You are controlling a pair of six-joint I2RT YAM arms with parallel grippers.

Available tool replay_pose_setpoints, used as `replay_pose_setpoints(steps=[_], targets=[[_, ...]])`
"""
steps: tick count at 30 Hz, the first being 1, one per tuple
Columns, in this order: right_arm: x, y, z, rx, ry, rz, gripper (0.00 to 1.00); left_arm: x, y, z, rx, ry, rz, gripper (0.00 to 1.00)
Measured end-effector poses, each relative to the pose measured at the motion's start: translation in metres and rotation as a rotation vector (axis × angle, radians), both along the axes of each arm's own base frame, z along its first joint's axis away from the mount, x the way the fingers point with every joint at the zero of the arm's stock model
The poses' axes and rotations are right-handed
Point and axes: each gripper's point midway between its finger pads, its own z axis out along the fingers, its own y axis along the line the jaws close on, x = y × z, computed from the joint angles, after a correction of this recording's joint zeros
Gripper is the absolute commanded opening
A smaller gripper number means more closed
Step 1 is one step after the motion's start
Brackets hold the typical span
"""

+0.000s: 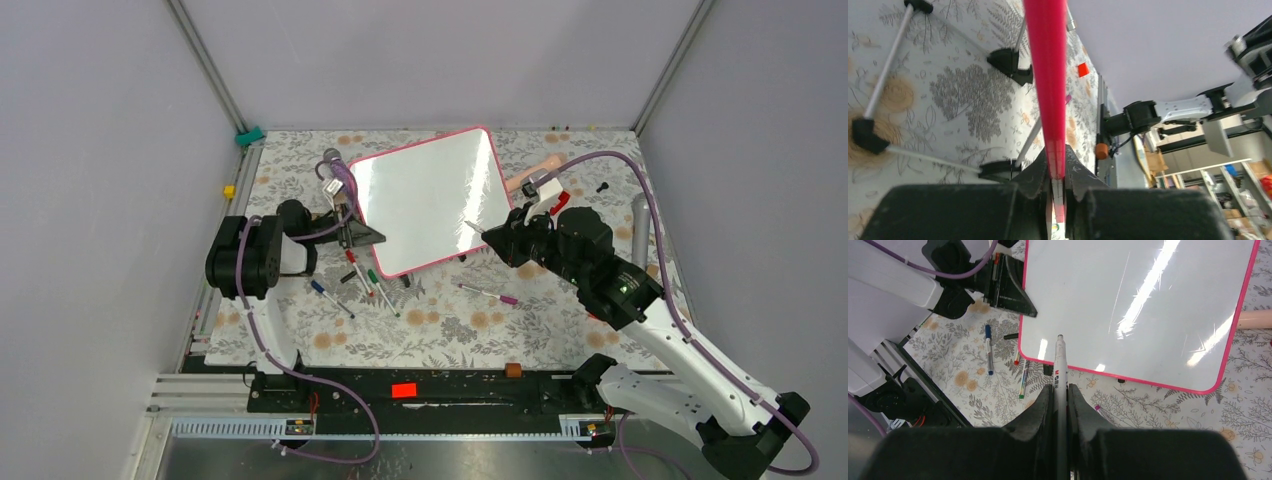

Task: Write a sentence on the whiteboard
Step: Pick up the whiteboard from the whiteboard stand.

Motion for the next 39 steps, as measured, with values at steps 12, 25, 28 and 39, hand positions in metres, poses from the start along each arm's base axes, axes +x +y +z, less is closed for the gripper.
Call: replay_pose_setpoints(steps=[12,25,28,39], targets=[[-0.001,-0.002,0.003,0.007,-0.010,-0.002,0.00,-0.057,-0.018,-0.027,0.057,-0.086,0.028,0.00],[0.009,-0.010,0.045,0.032,-0.077,-0.068,0.00,-0.025,-0.018,0.216,-0.017,-0.731,0.132,0.00],[0.015,-0.017,0.085,0.065,-0.147,-0.119,0.00,-0.016,-0.004,0.238,0.020,-0.782,0.184,0.00],[0.068,-0.111,0.156,0.101,-0.226,-0.538,0.00,-0.005,0.012,0.141,0.080,-0.455,0.255,0.00]])
